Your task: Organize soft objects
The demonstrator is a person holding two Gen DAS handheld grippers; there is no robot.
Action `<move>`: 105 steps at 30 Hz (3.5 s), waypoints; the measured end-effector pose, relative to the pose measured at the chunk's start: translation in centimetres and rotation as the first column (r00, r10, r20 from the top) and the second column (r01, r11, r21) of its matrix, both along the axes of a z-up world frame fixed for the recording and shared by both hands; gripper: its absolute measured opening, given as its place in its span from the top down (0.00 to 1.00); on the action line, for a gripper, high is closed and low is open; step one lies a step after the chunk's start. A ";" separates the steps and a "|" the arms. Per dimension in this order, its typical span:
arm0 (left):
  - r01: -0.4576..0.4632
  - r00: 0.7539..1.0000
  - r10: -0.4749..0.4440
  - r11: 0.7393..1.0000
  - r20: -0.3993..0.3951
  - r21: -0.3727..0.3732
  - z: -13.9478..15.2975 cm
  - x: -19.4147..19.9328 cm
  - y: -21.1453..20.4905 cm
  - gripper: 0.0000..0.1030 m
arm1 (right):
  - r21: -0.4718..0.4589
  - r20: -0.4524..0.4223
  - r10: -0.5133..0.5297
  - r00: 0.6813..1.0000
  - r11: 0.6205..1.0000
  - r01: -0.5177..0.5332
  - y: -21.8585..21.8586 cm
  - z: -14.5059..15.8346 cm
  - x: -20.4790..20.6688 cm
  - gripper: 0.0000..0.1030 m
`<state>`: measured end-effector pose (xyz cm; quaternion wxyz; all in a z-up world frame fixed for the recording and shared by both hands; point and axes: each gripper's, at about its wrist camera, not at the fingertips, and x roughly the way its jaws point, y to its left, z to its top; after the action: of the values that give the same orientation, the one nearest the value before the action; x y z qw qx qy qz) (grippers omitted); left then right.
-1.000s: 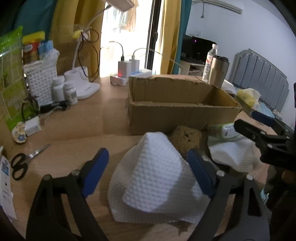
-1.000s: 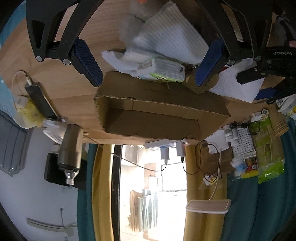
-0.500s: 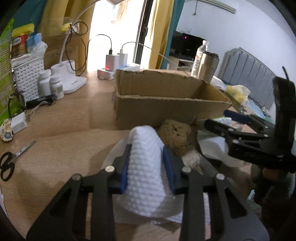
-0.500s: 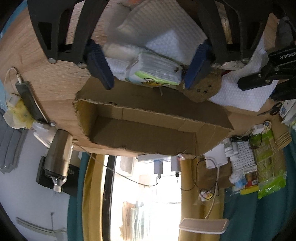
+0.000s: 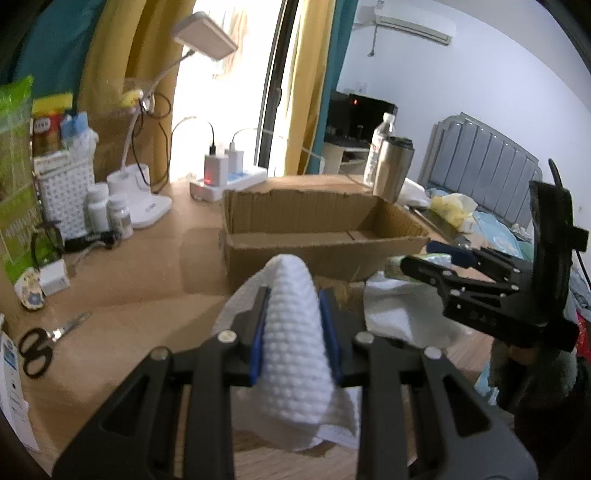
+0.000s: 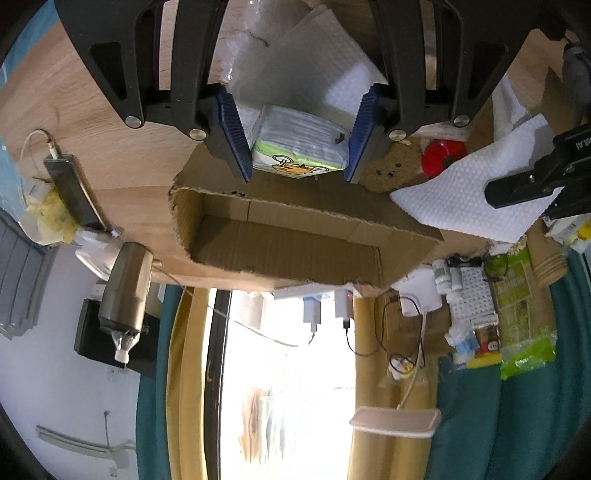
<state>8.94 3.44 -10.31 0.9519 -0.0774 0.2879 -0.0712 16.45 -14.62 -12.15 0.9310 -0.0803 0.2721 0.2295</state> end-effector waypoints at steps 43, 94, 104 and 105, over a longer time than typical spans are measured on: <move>-0.067 0.982 0.056 0.996 0.182 0.054 8.1 1.8 1.0 0.73 | 0.061 0.098 -0.034 0.995 0.998 0.028 -3.0 5.6 2.2 0.47; -0.028 0.993 0.031 0.999 -0.115 0.029 1.0 15.6 1.6 0.35 | 0.046 -0.090 -0.028 0.996 0.998 0.032 -1.7 1.2 11.3 0.36; -0.037 0.998 0.040 0.998 -0.051 0.053 3.2 13.1 1.8 0.33 | 0.057 -0.067 -0.037 0.997 0.998 0.041 -2.2 2.0 10.1 0.36; -0.046 0.998 0.049 0.997 -0.045 0.061 3.4 13.0 2.1 0.33 | 0.058 -0.067 -0.041 0.997 0.997 0.045 -2.4 2.0 10.1 0.36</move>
<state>21.96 5.53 -6.93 0.9482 -0.0573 0.3101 -0.0380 26.55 -16.98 -10.11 0.9283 -0.0393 0.2973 0.2200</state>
